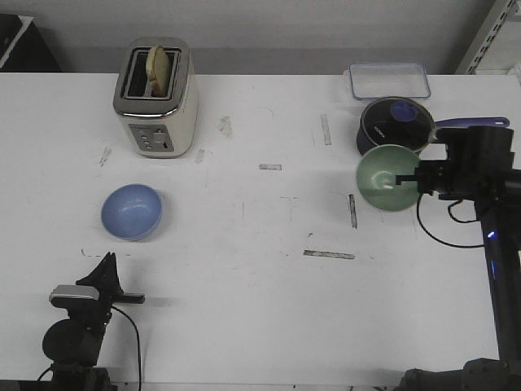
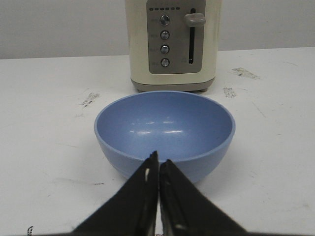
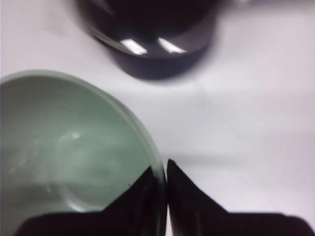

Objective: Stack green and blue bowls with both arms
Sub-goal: 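Reach the right gripper forward and grasp the pale green bowl rim, then carry the green bowl toward the table center and set it down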

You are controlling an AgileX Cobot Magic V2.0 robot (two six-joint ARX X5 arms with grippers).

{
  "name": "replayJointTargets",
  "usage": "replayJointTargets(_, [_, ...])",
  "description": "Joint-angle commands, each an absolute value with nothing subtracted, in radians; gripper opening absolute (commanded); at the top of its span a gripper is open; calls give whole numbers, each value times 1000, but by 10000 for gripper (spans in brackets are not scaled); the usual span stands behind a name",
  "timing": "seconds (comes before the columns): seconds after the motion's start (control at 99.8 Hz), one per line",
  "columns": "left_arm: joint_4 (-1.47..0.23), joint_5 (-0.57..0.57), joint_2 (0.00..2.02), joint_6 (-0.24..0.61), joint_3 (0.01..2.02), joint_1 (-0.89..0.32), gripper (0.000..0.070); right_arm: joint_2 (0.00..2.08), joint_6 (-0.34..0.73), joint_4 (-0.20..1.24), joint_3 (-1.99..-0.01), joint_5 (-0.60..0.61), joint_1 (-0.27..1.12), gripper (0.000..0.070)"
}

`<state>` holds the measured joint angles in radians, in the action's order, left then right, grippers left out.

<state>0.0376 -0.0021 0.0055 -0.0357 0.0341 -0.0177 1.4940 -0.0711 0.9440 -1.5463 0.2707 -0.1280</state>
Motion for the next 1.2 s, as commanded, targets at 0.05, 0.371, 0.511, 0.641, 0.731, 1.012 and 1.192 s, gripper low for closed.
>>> replayJointTargets(0.05, [46, -4, 4, -37, 13, -18, 1, 1515, -3, 962, -1600, 299, 28, 0])
replayJointTargets(0.371, [46, -3, 4, -37, 13, -18, 1, 1597, 10, 952, -1599, 287, 452, 0])
replayJointTargets(0.511, [46, -3, 4, -37, 13, -18, 1, 1673, 1, 941, -1575, 274, 556, 0])
replayJointTargets(0.641, [46, -3, 4, -37, 13, -18, 1, 1750, -11, 919, -1570, 218, 603, 0])
replayJointTargets(0.731, [46, -3, 4, -37, 13, -18, 1, 1796, -21, 877, -1570, 207, 611, 0])
replayJointTargets(1.012, [46, -4, 4, -37, 13, -18, 1, 1883, -36, 846, -1569, 207, 609, 0])
replayJointTargets(1.192, [46, -3, 4, -37, 13, -18, 1, 1902, -57, 883, -1569, 208, 609, 0])
